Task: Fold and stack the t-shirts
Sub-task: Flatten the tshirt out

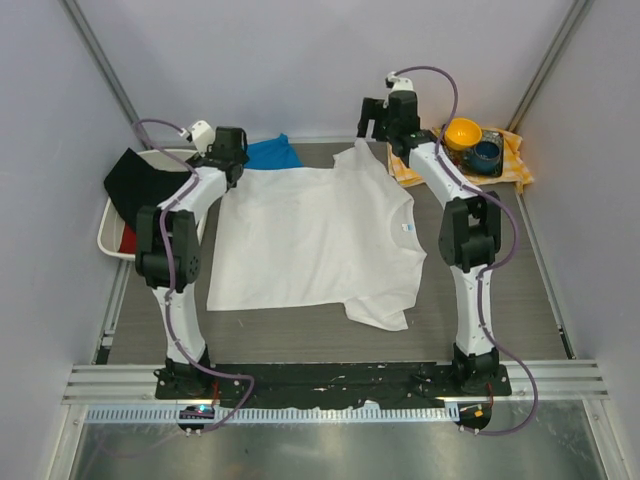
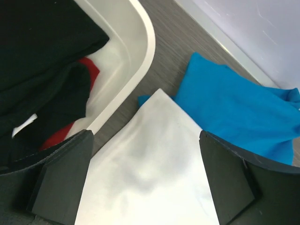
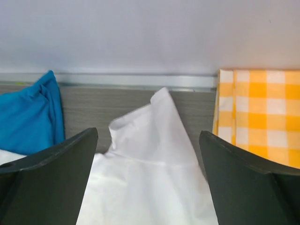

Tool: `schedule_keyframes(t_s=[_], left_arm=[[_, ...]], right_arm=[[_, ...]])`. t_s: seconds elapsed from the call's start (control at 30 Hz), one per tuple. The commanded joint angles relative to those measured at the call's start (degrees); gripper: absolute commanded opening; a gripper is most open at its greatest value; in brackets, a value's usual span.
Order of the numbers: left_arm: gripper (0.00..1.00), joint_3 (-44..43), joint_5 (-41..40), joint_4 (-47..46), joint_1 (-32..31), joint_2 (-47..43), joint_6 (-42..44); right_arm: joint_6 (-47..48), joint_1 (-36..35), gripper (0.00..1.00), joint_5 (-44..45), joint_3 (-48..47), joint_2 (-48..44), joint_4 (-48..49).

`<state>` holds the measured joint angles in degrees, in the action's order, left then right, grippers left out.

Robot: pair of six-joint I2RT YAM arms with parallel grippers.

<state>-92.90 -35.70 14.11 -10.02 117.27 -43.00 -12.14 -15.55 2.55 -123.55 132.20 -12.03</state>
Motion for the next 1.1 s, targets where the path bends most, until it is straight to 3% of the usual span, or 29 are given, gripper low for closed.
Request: schedule_keyframes(t_s=[0.0, 0.17, 0.33, 0.53, 0.7, 1.07], left_arm=[[1.0, 1.4, -1.0, 3.0, -1.5, -9.6, -0.3], [1.0, 11.5, 2.7, 6.2, -5.7, -25.8, 0.1], [1.0, 23.0, 1.3, 15.2, -16.3, -35.3, -2.7], [1.0, 42.1, 5.2, 13.7, -21.3, -45.5, -8.1], [1.0, 50.2, 6.7, 9.1, -21.4, -46.8, -8.2], [1.0, 51.1, 7.2, 1.2, -21.4, -38.0, -5.8]], right_arm=[[3.8, -2.9, 0.96, 7.4, 14.7, -17.1, 8.9], [4.5, -7.6, 0.98, 18.3, 30.3, -33.5, 3.5], [-3.9, -11.2, 0.98, 19.4, 45.5, -48.4, -5.0], [-10.6, -13.0, 0.99, 20.5, 63.8, -59.2, -11.8], [-14.6, -13.0, 0.99, 15.4, 73.5, -61.0, -11.7], [-21.6, -13.0, 0.99, 6.8, 82.8, -58.7, -6.1]])
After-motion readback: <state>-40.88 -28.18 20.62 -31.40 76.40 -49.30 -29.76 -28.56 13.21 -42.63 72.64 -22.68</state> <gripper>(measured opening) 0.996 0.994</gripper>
